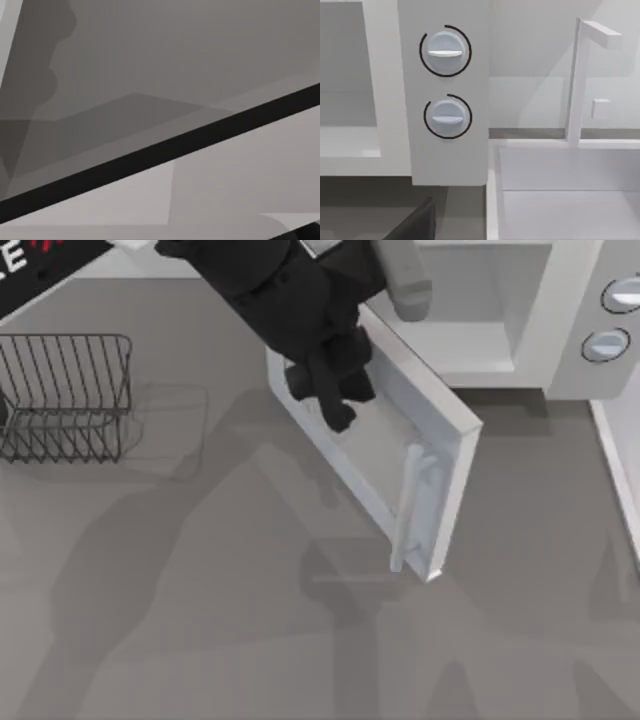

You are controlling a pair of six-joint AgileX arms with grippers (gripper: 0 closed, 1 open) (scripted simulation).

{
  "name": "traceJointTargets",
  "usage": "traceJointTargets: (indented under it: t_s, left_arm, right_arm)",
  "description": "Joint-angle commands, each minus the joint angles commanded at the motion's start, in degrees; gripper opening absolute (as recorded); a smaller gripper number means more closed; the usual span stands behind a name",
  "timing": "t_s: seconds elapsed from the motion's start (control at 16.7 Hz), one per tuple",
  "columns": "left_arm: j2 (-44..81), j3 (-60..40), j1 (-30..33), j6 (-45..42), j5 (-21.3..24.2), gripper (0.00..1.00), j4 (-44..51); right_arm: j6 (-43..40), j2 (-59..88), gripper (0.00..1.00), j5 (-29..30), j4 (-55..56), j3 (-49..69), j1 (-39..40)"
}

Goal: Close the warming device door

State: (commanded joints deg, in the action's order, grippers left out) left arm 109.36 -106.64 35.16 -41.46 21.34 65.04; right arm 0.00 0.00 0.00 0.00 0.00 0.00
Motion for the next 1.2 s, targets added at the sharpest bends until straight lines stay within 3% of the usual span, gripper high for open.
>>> traceJointTargets:
  t_s: [0.84, 1.2]
  left_arm:
    - [2.21, -2.99, 2.01, 2.24, -0.91, 0.0, 0.06]
    - [6.55, -3.8, 9.63, 0.81, -8.8, 0.0, -0.62]
  right_arm:
    - [0.0, 0.0, 1.0, 0.0, 0.0, 0.0, 0.0]
    - [0.0, 0.0, 1.0, 0.0, 0.0, 0.0, 0.0]
